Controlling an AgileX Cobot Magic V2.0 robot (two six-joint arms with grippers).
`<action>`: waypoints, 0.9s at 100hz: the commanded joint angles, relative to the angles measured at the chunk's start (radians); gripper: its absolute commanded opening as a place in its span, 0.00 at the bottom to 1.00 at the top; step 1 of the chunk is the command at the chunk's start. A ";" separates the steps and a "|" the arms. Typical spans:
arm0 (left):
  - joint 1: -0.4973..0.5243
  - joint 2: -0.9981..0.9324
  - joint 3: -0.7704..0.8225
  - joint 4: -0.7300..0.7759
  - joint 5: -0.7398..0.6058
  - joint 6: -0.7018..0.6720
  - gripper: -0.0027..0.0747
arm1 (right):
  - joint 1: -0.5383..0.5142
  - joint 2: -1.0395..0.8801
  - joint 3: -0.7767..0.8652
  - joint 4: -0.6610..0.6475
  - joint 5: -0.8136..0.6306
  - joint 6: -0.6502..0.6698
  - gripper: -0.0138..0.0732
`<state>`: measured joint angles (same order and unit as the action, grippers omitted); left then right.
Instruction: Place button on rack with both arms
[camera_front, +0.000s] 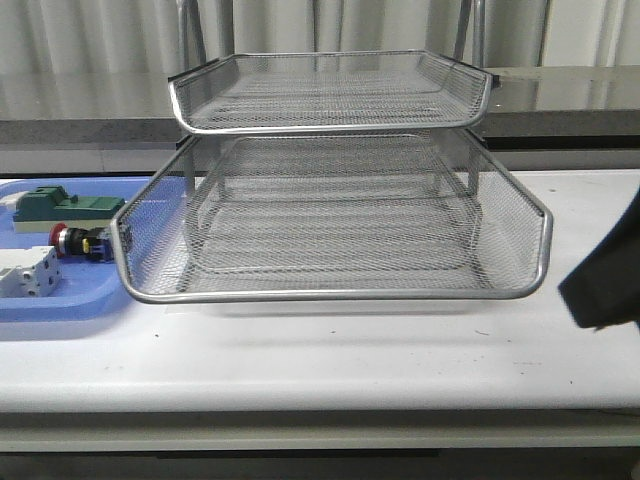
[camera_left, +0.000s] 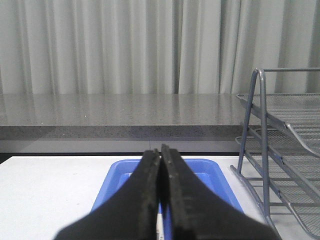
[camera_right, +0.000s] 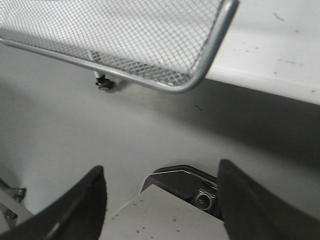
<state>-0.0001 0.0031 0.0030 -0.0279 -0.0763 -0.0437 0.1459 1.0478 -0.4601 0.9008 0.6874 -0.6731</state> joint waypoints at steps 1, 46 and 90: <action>-0.007 0.010 0.034 -0.009 -0.076 -0.009 0.01 | -0.003 -0.085 -0.071 -0.189 0.038 0.193 0.72; -0.007 0.010 0.034 -0.009 -0.076 -0.009 0.01 | -0.003 -0.378 -0.312 -0.861 0.232 0.665 0.72; -0.007 0.010 0.034 -0.009 -0.076 -0.009 0.01 | -0.004 -0.512 -0.332 -0.989 0.315 0.734 0.61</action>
<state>-0.0001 0.0031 0.0030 -0.0279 -0.0763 -0.0437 0.1459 0.5370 -0.7605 -0.0650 1.0438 0.0541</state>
